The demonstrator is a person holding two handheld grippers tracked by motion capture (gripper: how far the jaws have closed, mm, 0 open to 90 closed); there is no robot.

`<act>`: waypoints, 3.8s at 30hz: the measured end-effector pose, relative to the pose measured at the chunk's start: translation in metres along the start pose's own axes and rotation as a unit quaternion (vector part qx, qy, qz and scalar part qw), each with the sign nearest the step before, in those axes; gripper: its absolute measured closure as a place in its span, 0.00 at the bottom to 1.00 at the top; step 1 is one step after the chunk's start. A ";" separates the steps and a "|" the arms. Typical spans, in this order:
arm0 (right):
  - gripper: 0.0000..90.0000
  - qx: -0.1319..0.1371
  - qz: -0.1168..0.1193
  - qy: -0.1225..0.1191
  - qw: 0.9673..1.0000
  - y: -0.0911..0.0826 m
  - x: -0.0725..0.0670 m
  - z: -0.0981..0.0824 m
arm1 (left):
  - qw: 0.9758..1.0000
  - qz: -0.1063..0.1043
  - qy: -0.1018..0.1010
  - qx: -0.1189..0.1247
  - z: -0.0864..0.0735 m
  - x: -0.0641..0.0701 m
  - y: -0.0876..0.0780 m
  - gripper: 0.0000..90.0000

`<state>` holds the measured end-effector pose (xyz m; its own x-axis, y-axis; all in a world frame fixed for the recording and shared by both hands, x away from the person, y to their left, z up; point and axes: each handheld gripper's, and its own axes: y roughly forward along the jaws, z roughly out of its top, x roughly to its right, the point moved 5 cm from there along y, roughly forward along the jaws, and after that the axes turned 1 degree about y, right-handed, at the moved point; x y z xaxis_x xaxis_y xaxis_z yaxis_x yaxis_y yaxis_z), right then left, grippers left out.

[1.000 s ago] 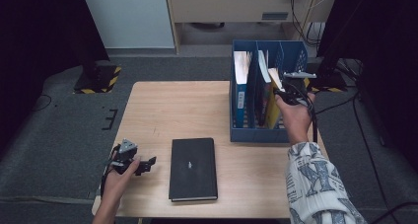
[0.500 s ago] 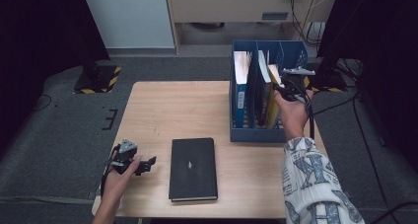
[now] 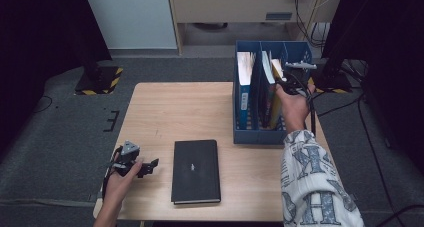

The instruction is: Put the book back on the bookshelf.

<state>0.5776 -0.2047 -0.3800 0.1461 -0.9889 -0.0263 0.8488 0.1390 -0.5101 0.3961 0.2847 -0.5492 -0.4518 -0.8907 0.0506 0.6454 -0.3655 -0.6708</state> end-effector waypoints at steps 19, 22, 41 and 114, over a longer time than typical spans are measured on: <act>0.83 -0.003 -0.001 0.009 1.000 0.017 0.005 -0.001 | 1.000 -0.001 0.002 0.001 0.000 0.001 0.000 0.10; 0.81 -0.005 -0.001 0.010 1.000 0.015 0.005 -0.001 | 1.000 -0.001 0.002 0.000 0.000 0.001 0.000 0.10; 0.75 -0.017 0.016 -0.008 1.000 -0.012 -0.001 -0.009 | 1.000 0.000 0.000 0.000 0.000 0.001 0.000 0.10; 0.55 0.006 0.128 -0.001 0.992 -0.074 -0.033 -0.110 | 1.000 0.005 0.012 -0.009 -0.002 0.004 0.001 0.10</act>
<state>0.4541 -0.1880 -0.4361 0.3590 -0.9209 -0.1521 0.7900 0.3866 -0.4758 0.3929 0.2812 -0.5511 -0.4600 -0.8875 0.0272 0.6388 -0.3520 -0.6842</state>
